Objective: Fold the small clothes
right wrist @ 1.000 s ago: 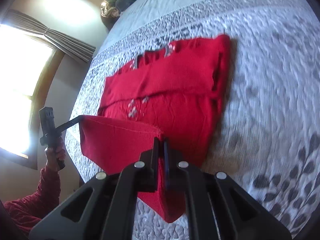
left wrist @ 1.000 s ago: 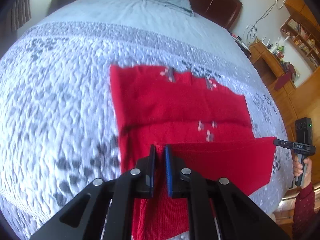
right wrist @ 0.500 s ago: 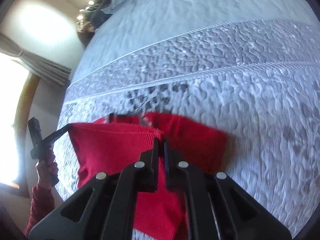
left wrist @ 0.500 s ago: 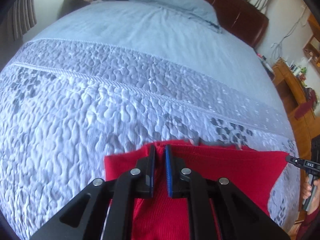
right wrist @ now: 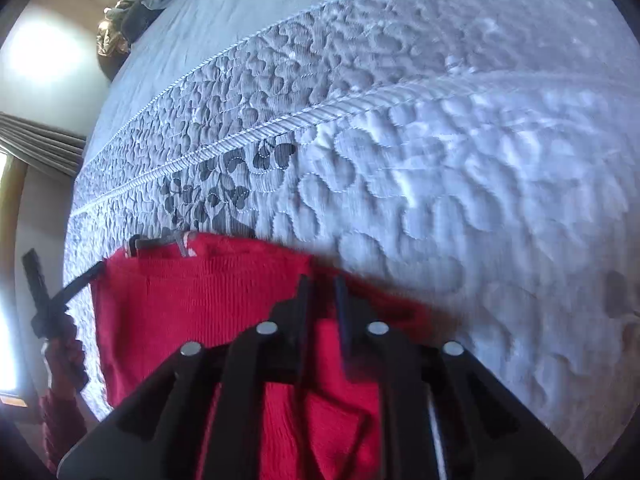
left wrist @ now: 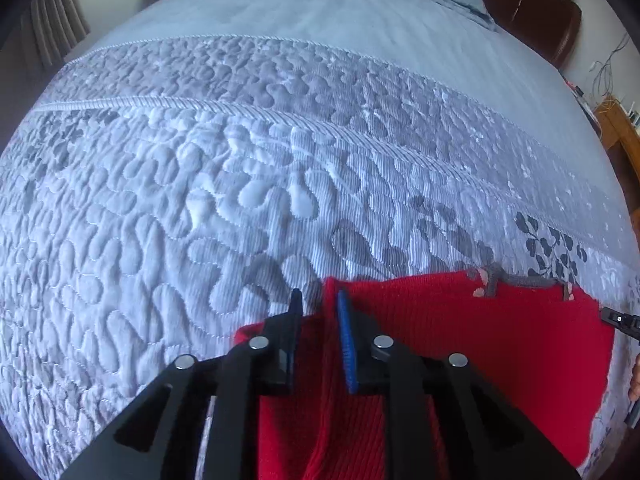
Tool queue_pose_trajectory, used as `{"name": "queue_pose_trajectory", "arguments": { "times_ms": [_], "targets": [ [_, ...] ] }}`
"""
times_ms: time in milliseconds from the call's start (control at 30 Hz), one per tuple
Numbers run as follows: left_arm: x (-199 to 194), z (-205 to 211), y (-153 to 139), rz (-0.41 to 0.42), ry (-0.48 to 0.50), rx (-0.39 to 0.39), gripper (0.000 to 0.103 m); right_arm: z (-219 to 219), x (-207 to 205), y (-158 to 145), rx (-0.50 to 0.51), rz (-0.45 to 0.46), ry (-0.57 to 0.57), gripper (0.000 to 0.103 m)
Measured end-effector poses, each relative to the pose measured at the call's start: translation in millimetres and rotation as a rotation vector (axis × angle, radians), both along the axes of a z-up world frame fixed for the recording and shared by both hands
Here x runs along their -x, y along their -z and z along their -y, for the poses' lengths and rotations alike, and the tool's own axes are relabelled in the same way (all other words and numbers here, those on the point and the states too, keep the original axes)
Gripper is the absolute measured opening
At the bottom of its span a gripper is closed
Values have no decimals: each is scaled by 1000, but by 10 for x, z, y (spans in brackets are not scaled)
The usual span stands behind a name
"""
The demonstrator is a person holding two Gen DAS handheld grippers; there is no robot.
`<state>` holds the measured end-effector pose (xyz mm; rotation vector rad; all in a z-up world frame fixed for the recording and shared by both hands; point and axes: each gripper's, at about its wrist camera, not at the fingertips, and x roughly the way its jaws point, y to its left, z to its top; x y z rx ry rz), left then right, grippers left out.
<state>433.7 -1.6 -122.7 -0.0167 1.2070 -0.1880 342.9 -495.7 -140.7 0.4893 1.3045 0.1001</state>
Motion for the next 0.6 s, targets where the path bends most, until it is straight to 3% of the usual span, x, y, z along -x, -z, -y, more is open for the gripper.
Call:
{"name": "queue_pose_trajectory", "arguments": {
  "times_ms": [67, 167, 267, 433, 567, 600],
  "targets": [
    [168, -57, -152, -11, 24, -26, 42, -14, 202, -180, 19, 17, -48, 17],
    [576, -203, -289, -44, 63, -1, 51, -141, 680, -347, -4, 14, -139, 20],
    [1094, -346, -236, -101, 90, -30, 51, -256, 1204, -367, -41, -11, -197, 34],
    [1853, -531, -91, -159, 100, -25, 51, -406, 1928, -257, -143, -49, -226, 34],
    [2066, -531, -14, -183, 84, 1, 54, -506, 2058, -199, -146, -54, -234, 34],
    [2098, -521, 7, -187, 71, 4, 54, -514, 2052, -184, -161, -51, -231, 26]
  ]
}}
